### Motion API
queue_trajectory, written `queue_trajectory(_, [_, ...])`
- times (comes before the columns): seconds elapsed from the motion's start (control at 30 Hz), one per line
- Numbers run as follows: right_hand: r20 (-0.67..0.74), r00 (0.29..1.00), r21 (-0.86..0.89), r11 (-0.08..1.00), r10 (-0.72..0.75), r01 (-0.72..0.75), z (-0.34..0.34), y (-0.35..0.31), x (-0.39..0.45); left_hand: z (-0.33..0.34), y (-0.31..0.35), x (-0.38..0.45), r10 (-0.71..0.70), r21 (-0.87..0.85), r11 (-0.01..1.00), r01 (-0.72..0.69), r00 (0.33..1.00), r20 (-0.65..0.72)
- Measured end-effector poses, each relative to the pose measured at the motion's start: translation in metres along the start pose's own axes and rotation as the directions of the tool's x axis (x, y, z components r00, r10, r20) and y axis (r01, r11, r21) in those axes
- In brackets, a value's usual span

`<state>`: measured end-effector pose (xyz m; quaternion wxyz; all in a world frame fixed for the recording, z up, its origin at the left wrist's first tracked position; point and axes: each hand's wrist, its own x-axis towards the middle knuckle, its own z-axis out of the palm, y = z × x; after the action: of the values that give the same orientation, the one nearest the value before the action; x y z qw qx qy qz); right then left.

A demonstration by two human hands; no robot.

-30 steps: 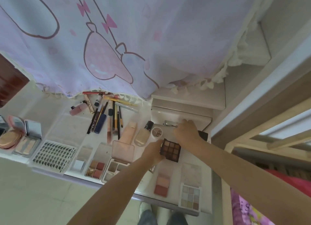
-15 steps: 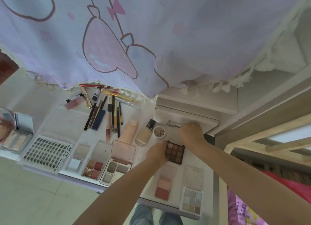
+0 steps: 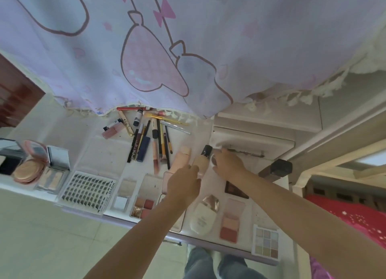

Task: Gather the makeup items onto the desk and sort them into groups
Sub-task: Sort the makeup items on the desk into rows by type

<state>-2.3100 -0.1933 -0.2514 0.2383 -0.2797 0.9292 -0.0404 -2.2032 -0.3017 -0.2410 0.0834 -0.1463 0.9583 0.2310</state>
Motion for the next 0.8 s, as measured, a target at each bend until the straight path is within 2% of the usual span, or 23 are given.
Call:
queue_trajectory(0.1, [0.013,0.997,0.026,0.997,0.072,-0.072,0.004,-0.004,0.010,-0.009,-0.016,-0.008,-0.009,0.007,1.000,0.009,1.000,-0.011])
queue_trajectory(0.2, [0.017,0.997,0.065,0.995,0.078,-0.079,0.000,-0.004,0.009,-0.012,-0.029,-0.014,-0.049,-0.049,0.998,0.047,0.997,-0.053])
queue_trajectory(0.33, [-0.050,0.996,0.217,0.974,0.070,-0.058,-0.013,-0.004,-0.010,-0.016,-0.029,-0.016,-0.102,-0.210,0.976,0.066,0.981,-0.165])
queue_trajectory(0.37, [-0.062,0.995,0.307,0.950,0.074,-0.052,-0.017,-0.003,-0.017,-0.018,-0.024,-0.016,-0.083,-0.233,0.972,0.032,0.973,-0.214])
queue_trajectory(0.4, [-0.053,0.994,0.468,0.882,0.092,-0.057,-0.022,-0.004,-0.025,-0.020,-0.017,-0.016,-0.024,-0.229,0.973,-0.043,0.959,-0.283])
queue_trajectory(0.43, [-0.005,0.993,0.657,0.749,0.117,-0.085,-0.026,-0.007,-0.034,-0.022,-0.008,-0.016,0.062,-0.207,0.968,-0.143,0.934,-0.352])
queue_trajectory(0.5, [0.130,0.987,0.908,0.389,0.093,-0.156,-0.030,-0.012,-0.053,-0.021,0.010,-0.018,0.235,-0.131,0.936,-0.326,0.859,-0.455])
queue_trajectory(0.57, [0.194,0.981,0.974,0.119,0.012,-0.194,-0.027,-0.015,-0.067,-0.018,0.023,-0.020,0.374,-0.076,0.881,-0.467,0.785,-0.493])
queue_trajectory(0.6, [0.215,0.976,0.976,0.026,-0.028,-0.214,-0.025,-0.016,-0.073,-0.016,0.028,-0.021,0.400,-0.086,0.861,-0.502,0.770,-0.496])
queue_trajectory(0.7, [0.280,0.958,0.951,-0.123,-0.059,-0.285,-0.015,-0.016,-0.084,-0.009,0.034,-0.025,0.402,-0.147,0.843,-0.518,0.788,-0.466])
queue_trajectory(0.8, [0.368,0.930,0.917,-0.160,-0.018,-0.366,-0.004,-0.013,-0.091,-0.002,0.039,-0.030,0.402,-0.187,0.836,-0.516,0.808,-0.431])
